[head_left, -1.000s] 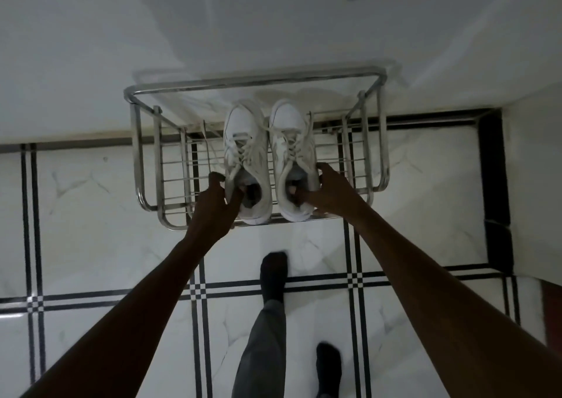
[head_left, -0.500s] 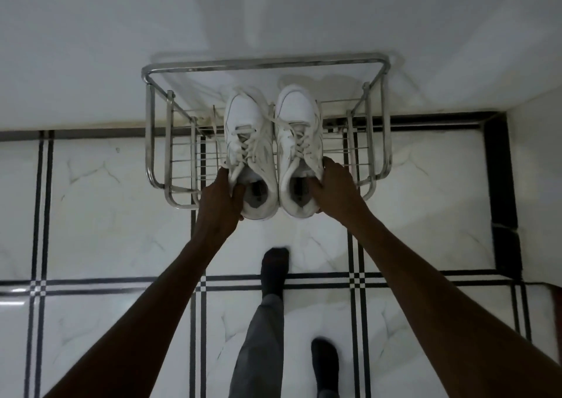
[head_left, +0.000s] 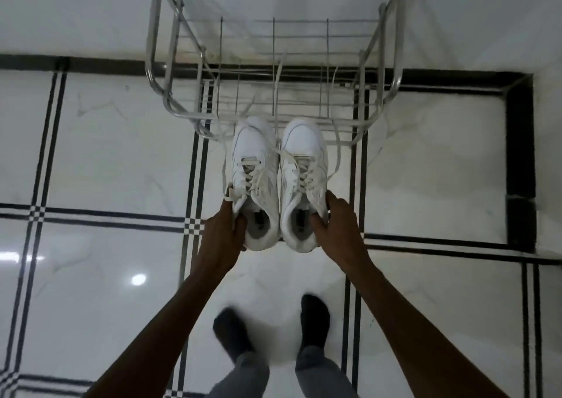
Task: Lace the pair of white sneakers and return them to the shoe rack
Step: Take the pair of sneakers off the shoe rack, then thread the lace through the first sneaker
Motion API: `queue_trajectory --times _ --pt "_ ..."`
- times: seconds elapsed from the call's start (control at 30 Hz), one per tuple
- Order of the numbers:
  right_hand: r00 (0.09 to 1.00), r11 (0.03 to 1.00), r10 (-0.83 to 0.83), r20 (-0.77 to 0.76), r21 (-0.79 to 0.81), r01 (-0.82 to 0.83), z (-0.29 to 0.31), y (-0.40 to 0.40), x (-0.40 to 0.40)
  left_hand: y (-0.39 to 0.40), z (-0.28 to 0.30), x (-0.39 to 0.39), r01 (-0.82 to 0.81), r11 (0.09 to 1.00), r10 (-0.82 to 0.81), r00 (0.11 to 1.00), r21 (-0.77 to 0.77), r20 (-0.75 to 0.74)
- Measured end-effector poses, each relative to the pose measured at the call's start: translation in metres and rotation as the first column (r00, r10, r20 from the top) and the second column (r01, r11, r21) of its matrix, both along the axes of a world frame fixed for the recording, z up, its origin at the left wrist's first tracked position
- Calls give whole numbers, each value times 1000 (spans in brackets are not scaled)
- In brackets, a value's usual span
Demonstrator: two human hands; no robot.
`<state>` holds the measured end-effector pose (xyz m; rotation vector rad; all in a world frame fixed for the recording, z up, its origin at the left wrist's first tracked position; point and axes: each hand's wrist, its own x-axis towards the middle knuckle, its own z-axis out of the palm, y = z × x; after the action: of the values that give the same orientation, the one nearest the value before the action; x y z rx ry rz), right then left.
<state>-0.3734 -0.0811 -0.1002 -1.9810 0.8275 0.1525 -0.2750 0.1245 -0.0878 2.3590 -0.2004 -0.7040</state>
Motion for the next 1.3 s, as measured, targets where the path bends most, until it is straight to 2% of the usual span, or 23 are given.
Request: queue_trajectory --times 0.13,0.4,0.57,0.7,0.77,0.83,0.9,0.97,1.03,1.13,1.2,1.3 --pt "993 999 29 -113 42 -25 -72 24 -33 29 -65 -32 35 999 -34 995 14 -97" --pt "970 999 -2 -243 43 13 -255 74 -75 78 -253 -75 62 997 -52 981 48 -189" --pt "961 998 -39 -275 27 48 -317 105 -106 107 -324 -104 59 997 -47 979 56 -198" --pt "964 995 -79 -255 37 91 -330 119 -119 115 -340 -115 73 997 -68 989 35 -130" --pt "972 996 -91 -218 -28 87 -323 128 -121 119 -344 -115 67 997 -62 992 44 -109" --pt "988 973 -129 -90 -204 108 -305 138 -122 122 -342 -113 50 997 -45 996 62 -82" --pt "992 920 -73 105 -378 108 -284 150 -115 121 -339 -112 4 1000 -5 997 -2 -76" --pt "984 919 60 169 -395 12 -271 161 -97 118 -334 -109 -37 996 33 998 -86 -46" --pt "986 941 153 67 -314 -125 -276 169 -77 116 -329 -107 -78 983 76 997 -168 -19" --pt "970 931 217 -111 -276 -240 -298 175 -54 117 -330 -102 -203 926 183 979 -320 -91" --pt "974 929 203 -105 -293 -225 -305 174 -42 117 -331 -97 -212 903 187 977 -372 -103" --pt "977 939 192 -94 -271 -210 -311 168 -33 118 -338 -86 -89 911 79 996 -402 -41"
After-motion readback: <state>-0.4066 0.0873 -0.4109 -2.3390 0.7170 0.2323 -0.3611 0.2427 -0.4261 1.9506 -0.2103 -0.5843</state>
